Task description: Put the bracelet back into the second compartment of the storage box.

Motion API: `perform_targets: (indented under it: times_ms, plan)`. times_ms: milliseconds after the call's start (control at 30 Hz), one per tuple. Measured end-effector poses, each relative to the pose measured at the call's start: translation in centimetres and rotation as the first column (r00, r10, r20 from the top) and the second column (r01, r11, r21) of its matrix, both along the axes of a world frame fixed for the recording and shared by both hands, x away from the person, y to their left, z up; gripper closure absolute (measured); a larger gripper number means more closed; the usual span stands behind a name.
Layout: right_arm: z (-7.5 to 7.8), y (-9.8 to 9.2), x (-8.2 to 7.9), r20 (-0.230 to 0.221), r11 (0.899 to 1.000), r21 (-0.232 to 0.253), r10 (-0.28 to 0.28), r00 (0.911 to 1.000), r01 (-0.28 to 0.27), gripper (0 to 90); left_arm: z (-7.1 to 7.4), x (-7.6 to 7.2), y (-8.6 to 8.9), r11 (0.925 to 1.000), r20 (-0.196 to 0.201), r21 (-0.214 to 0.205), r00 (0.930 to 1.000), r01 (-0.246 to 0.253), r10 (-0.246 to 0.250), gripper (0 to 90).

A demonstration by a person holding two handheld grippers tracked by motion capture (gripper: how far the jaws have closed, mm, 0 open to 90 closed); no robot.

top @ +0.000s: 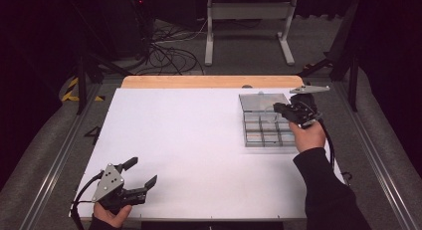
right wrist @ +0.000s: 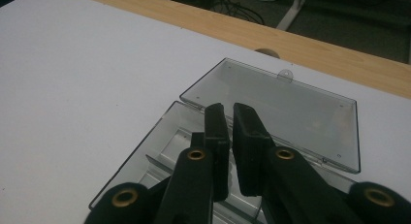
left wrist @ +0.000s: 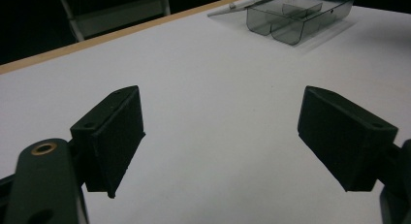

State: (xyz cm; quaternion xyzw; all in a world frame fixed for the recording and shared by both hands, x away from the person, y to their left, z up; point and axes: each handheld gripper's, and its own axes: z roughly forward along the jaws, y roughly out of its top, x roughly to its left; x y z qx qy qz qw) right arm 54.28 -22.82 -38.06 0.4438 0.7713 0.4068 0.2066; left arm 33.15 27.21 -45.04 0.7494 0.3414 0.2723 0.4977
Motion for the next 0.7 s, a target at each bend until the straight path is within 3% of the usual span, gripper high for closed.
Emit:
perform_targets:
  times_ms: [700]
  plan:
    - [-2.3,0.4,1.7,-0.047,0.998,0.027,-0.055,0.9973,0.057,85.2,0.0,0.0,0.0,1.0,0.002,0.004,1.0,0.0,0.0,17.3]
